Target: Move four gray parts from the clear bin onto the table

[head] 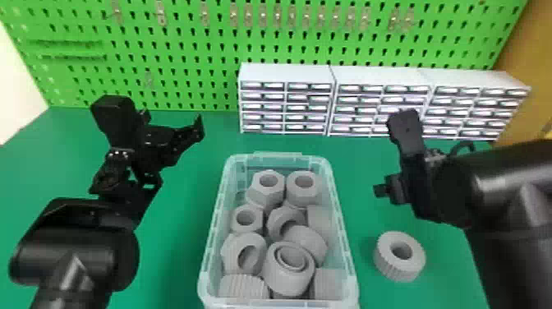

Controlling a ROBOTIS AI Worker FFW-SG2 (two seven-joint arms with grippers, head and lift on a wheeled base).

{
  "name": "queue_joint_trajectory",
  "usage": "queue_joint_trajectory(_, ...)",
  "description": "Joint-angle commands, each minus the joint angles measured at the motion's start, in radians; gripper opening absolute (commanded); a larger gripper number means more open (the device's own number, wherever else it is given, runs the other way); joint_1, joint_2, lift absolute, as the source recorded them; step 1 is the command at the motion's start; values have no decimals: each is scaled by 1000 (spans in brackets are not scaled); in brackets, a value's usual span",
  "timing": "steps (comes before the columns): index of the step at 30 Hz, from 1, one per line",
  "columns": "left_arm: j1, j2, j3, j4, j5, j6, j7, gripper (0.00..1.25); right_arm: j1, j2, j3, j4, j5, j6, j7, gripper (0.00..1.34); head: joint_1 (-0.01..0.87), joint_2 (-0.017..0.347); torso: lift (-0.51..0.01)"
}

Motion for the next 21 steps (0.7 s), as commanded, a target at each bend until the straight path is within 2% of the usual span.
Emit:
queue_joint_trajectory(1, -1, 0, -3, 0, -3, 3, 0, 1172, -42, -1, 57, -11, -38, 7, 0, 789, 686, 26, -50)
queue_joint_trajectory(13, -4, 0, -9, 6, -4, 12, 0, 1172, -108, -1, 202, 41, -133, 7, 0, 790, 686, 26, -50)
queue_joint_trajectory(21, -4, 0, -8, 6, -6, 20, 0, 1172, -169, 2, 286, 124, -225, 2, 0, 790, 686, 26, -50)
